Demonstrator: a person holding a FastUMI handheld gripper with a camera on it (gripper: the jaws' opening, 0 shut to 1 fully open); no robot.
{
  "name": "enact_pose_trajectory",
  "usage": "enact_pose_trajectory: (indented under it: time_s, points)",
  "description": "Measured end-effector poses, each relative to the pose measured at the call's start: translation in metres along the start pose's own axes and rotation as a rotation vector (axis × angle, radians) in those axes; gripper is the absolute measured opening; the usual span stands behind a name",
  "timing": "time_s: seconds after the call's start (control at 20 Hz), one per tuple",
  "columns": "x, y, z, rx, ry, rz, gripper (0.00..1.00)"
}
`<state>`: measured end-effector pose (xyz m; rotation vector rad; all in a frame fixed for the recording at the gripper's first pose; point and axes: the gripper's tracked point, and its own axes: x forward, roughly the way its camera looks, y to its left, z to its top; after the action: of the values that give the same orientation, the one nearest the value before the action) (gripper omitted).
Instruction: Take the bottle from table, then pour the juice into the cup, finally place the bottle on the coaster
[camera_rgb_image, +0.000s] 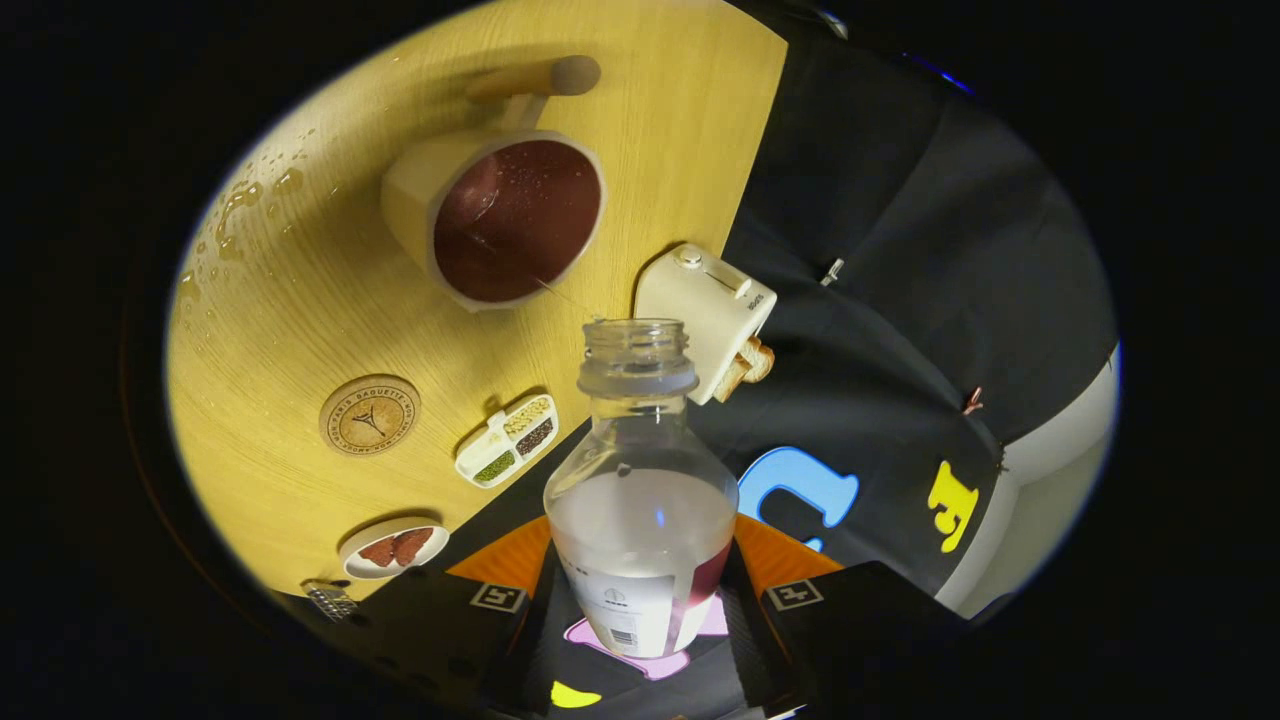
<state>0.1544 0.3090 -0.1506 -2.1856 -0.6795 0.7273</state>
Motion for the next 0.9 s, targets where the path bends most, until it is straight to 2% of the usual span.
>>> enact_pose_trajectory:
  time_s: [0.3,0.6,0.9]
  points:
    - [0.008,-0.011,-0.001,-0.051,-0.005,-0.043,0.71]
    - [0.01,-0.002,-0.005,-0.055,-0.004,-0.029,0.71]
    - [0.007,0.015,-0.011,0.039,0.022,0.0,0.71]
